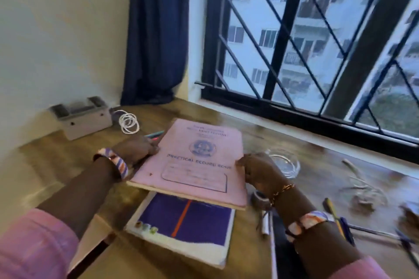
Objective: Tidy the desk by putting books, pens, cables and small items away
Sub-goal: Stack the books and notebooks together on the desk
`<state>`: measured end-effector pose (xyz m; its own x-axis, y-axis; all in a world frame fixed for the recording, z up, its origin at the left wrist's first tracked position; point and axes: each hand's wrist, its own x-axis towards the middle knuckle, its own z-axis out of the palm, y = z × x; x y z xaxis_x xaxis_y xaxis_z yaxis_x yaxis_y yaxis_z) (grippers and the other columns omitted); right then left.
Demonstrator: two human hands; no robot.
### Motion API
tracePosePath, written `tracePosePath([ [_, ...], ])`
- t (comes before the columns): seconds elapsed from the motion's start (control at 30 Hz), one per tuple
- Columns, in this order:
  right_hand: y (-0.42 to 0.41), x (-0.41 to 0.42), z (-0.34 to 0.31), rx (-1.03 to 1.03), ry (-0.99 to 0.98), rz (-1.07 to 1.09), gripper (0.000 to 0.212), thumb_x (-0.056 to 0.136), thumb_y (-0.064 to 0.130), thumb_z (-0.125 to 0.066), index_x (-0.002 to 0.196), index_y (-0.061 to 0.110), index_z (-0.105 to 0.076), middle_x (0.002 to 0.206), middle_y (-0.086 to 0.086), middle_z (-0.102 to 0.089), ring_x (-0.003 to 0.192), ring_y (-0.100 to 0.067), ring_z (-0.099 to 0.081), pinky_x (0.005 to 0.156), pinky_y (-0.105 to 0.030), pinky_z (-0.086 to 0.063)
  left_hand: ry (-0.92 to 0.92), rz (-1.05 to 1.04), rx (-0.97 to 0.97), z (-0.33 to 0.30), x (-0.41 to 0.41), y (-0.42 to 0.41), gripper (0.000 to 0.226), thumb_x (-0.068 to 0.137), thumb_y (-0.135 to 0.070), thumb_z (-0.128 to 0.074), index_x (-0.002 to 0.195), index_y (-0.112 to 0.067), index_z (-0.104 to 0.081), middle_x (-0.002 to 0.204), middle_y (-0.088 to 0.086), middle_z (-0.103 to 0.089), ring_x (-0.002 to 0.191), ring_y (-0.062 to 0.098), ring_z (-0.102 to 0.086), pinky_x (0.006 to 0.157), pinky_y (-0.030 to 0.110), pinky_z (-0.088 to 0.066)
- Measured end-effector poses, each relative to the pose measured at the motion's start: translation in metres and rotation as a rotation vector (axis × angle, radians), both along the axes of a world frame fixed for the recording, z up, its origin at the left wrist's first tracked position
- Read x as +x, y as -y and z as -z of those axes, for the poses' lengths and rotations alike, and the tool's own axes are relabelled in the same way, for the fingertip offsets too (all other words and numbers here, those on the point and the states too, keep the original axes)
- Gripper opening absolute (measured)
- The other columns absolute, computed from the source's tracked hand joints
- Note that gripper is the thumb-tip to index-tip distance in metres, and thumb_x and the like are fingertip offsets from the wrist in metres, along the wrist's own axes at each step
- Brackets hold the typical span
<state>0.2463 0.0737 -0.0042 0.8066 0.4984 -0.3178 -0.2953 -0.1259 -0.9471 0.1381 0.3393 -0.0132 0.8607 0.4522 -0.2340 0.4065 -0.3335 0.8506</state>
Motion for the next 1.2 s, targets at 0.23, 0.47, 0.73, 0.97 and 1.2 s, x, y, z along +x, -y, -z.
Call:
tracePosePath([
  [0.23, -0.009, 0.002, 0.027, -0.346, 0.155, 0.059, 0.017, 0.072, -0.015, -0.053, 0.06, -0.003, -0.051, 0.046, -0.006, -0.037, 0.041, -0.015, -0.038, 0.048, -0.02, -0.026, -0.153, 0.005, 0.046, 0.034, 0.007, 0.018, 0.026, 0.083, 0.012, -0.05, 0.064, -0.003, -0.059, 0.061, 0.006, -0.061, 0.063, 0.024, -0.052, 0.052, 0.015, -0.042],
  [0.47, -0.009, -0.005, 0.021, -0.372, 0.171, 0.031, 0.031, 0.077, -0.02, -0.053, 0.06, 0.005, -0.045, 0.054, -0.006, -0.049, 0.049, -0.015, -0.044, 0.035, -0.01, -0.032, -0.295, -0.072, 0.279, 0.049, 0.028, 0.031, 0.034, 0.082, -0.016, -0.053, 0.114, -0.009, -0.061, 0.123, 0.019, -0.055, 0.115, 0.033, -0.051, 0.091, 0.031, -0.044],
  [0.73, -0.009, -0.016, 0.013, -0.723, 0.294, -0.216, 0.031, 0.084, 0.015, -0.066, 0.067, 0.012, -0.04, 0.065, 0.001, -0.042, 0.055, -0.007, -0.038, 0.038, -0.013, -0.029, -0.362, -0.019, 0.466, 0.052, 0.023, 0.038, 0.038, 0.087, -0.018, -0.053, 0.124, -0.008, -0.053, 0.131, 0.018, -0.051, 0.118, 0.031, -0.052, 0.096, 0.034, -0.044],
  [0.97, -0.006, -0.019, 0.021, -0.739, 0.33, -0.272, 0.028, 0.082, 0.024, -0.068, 0.091, 0.009, -0.046, 0.072, 0.003, -0.043, 0.059, -0.007, -0.04, 0.047, -0.018, -0.031, -0.346, 0.052, 0.498, 0.046, 0.02, 0.035, 0.032, 0.082, -0.009, -0.057, 0.112, 0.001, -0.06, 0.121, 0.02, -0.059, 0.111, 0.032, -0.057, 0.086, 0.032, -0.047],
  [1.2, 0.033, -0.029, 0.015, -0.458, 0.365, -0.221, 0.046, 0.083, 0.007, -0.067, 0.127, 0.003, -0.052, 0.119, -0.012, -0.06, 0.089, -0.013, -0.057, 0.065, -0.011, -0.046, -0.22, 0.097, 0.456, 0.04, 0.015, 0.025, 0.017, 0.074, 0.004, -0.068, 0.084, 0.017, -0.062, 0.089, 0.029, -0.066, 0.088, 0.034, -0.062, 0.058, 0.025, -0.035],
])
